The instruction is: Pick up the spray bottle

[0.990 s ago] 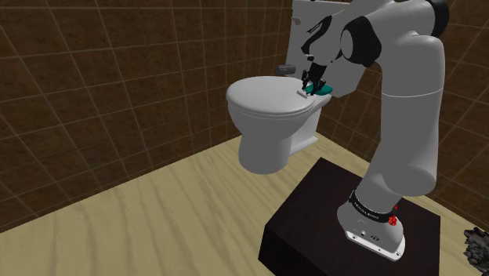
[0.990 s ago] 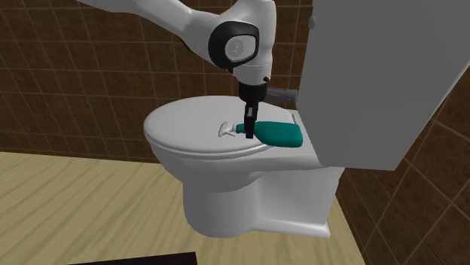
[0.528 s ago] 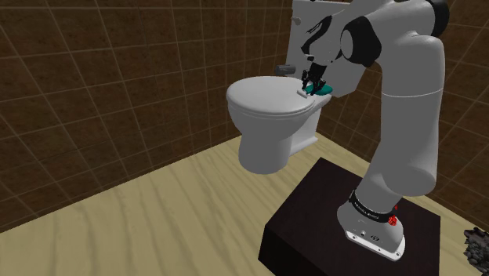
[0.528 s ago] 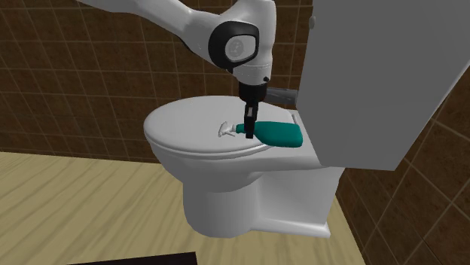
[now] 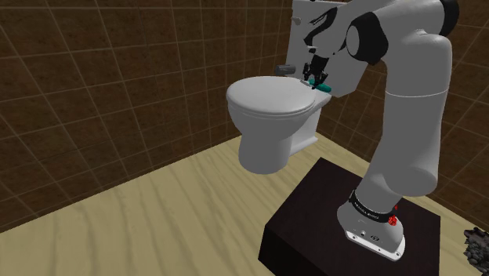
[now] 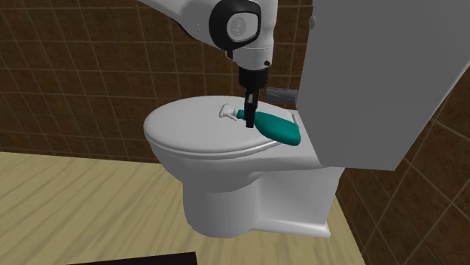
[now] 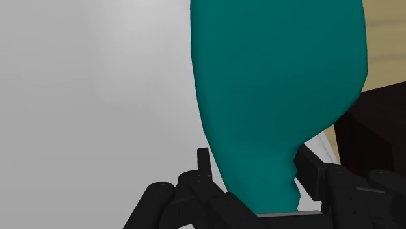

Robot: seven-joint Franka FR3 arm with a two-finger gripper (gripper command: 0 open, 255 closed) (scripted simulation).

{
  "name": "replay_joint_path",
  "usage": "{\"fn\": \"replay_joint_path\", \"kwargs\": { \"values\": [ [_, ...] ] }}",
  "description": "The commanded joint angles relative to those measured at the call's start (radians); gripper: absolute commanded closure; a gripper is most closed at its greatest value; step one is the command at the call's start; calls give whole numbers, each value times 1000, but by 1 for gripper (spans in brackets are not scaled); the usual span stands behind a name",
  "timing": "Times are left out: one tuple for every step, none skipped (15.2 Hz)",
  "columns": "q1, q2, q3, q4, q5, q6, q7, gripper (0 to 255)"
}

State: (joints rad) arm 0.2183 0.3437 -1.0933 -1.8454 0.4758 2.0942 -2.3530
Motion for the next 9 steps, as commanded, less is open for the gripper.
{"fn": "replay_joint_path", "kwargs": {
  "values": [
    [9,-14,-11,13,-17,-19,12,255],
    [12,-19,-16,21,-24,-30,17,255],
    [15,-24,-20,30,-31,-41,23,255],
    [18,-28,-24,39,-37,-51,28,255],
    [21,-33,-28,48,-43,-62,33,255],
    [23,-37,-31,57,-49,-73,38,255],
    [25,-42,-35,67,-55,-85,42,255],
    [25,-42,-35,68,-56,-86,43,255],
    [25,-42,-35,68,-56,-86,43,255]
  ]
}}
